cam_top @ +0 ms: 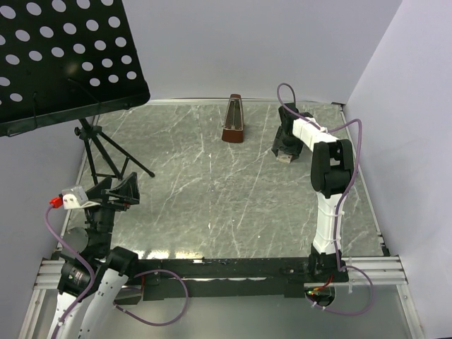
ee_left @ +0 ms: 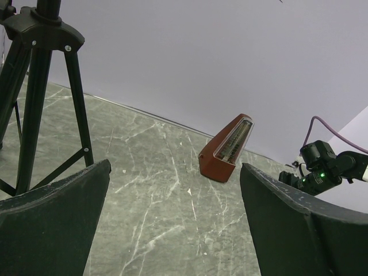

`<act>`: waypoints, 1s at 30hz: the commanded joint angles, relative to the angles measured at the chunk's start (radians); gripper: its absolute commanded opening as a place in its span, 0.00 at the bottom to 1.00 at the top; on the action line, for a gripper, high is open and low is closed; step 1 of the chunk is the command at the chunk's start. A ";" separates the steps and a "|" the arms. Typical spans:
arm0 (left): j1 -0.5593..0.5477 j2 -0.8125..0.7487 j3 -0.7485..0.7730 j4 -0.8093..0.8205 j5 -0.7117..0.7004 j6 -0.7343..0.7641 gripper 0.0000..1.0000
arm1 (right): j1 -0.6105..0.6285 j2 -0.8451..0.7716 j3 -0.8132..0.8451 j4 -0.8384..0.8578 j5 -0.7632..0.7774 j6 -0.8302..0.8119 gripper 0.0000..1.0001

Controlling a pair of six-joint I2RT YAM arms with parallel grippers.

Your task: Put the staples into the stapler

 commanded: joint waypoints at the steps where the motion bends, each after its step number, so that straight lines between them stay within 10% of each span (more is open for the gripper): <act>1: -0.004 -0.092 -0.004 0.041 0.019 0.014 0.99 | -0.001 0.016 0.038 -0.030 -0.018 -0.020 0.68; 17: -0.004 -0.083 -0.010 0.059 0.071 0.027 0.99 | 0.114 -0.122 -0.154 0.021 -0.039 -0.069 0.59; 30: -0.005 -0.088 -0.006 0.045 0.096 0.024 0.99 | 0.459 -0.267 -0.355 0.064 -0.062 0.004 0.60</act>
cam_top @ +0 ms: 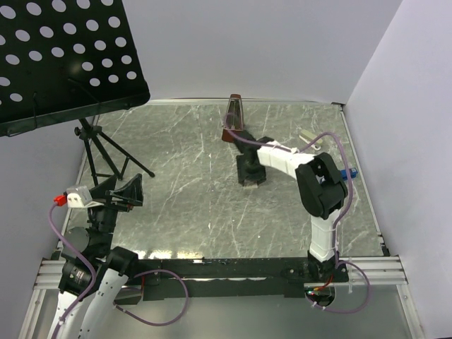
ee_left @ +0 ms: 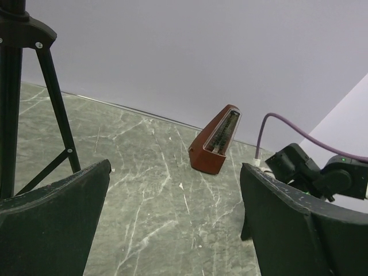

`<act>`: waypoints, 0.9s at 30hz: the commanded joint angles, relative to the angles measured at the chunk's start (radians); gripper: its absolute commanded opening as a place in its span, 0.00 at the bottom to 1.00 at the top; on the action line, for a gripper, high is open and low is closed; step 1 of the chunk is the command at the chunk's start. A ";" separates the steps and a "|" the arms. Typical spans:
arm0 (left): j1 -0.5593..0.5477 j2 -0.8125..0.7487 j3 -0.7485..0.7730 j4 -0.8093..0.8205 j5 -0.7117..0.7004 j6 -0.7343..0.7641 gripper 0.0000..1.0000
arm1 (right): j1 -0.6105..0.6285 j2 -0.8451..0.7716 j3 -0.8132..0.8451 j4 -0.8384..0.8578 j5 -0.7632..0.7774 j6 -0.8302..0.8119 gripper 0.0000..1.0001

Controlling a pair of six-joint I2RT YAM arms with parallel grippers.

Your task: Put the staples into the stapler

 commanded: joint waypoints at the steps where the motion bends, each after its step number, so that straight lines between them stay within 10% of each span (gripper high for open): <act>1: -0.003 -0.086 0.009 0.025 0.026 0.008 0.99 | 0.091 -0.073 -0.053 0.000 -0.013 0.046 0.60; 27: 0.000 0.458 0.137 -0.082 0.228 -0.149 0.99 | 0.244 -0.353 -0.214 0.062 -0.024 0.068 0.83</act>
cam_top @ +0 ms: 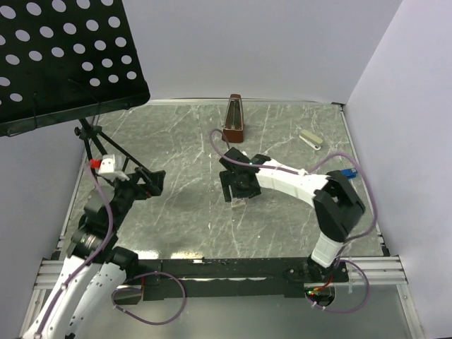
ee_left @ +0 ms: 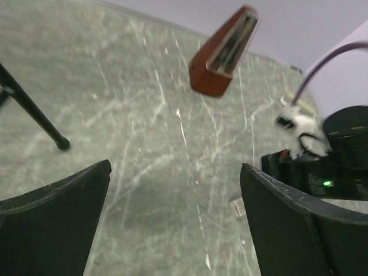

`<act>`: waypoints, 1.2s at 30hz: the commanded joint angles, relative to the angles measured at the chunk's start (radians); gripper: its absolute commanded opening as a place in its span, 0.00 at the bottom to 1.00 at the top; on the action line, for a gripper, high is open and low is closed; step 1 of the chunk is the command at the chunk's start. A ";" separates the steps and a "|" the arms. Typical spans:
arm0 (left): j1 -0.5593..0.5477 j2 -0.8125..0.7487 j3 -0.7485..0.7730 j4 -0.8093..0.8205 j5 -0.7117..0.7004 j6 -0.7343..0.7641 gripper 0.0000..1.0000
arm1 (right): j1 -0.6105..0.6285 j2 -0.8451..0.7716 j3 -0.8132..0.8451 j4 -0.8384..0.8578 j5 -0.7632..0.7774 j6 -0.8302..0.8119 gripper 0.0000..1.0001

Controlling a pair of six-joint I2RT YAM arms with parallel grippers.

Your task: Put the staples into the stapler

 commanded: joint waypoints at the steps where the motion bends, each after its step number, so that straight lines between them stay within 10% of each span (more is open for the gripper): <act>1: -0.002 0.101 0.039 0.013 0.100 -0.104 0.99 | -0.032 -0.139 -0.059 0.081 -0.034 -0.014 0.82; 9: -0.014 0.283 -0.047 0.189 0.283 -0.302 0.99 | -0.156 -0.322 -0.332 0.410 -0.266 -0.028 0.80; 21: -0.157 0.467 -0.167 0.402 0.183 -0.451 0.99 | -0.296 -0.258 -0.579 0.878 -0.555 0.022 0.73; 36: -0.333 0.779 -0.077 0.514 0.142 -0.461 0.99 | -0.325 -0.192 -0.633 0.986 -0.594 0.085 0.57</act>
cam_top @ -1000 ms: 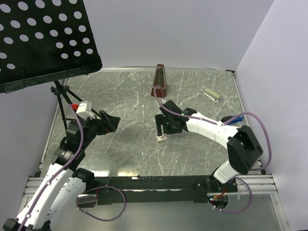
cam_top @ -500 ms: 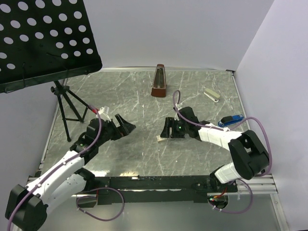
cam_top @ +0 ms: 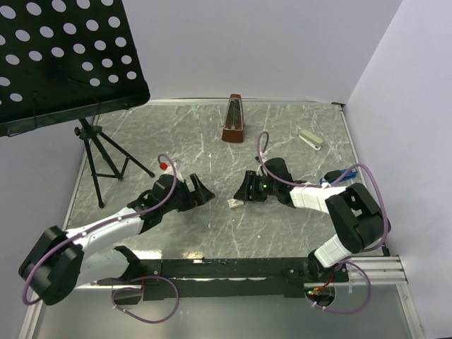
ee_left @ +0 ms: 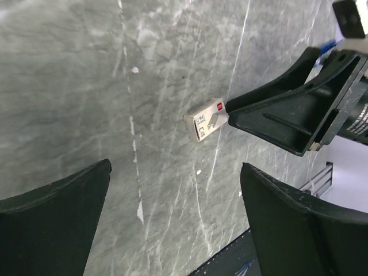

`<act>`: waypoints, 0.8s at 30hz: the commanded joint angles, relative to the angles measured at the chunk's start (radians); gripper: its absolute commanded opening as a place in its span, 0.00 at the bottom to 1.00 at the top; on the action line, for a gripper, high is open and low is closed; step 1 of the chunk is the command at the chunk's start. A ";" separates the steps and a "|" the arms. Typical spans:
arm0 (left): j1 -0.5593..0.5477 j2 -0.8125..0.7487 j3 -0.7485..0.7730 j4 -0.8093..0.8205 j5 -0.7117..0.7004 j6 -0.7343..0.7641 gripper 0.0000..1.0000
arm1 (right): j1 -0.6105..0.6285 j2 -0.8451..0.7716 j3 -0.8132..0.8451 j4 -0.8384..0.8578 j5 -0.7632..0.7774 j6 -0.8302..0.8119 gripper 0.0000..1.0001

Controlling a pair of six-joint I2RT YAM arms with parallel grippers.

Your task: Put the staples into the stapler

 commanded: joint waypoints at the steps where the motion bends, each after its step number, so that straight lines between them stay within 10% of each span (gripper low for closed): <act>1: -0.046 0.075 0.073 0.093 -0.024 -0.013 0.99 | -0.006 0.016 -0.019 0.072 -0.009 0.014 0.56; 24: -0.165 0.380 0.165 0.180 -0.016 -0.038 0.70 | -0.006 0.097 -0.019 0.081 -0.013 -0.014 0.43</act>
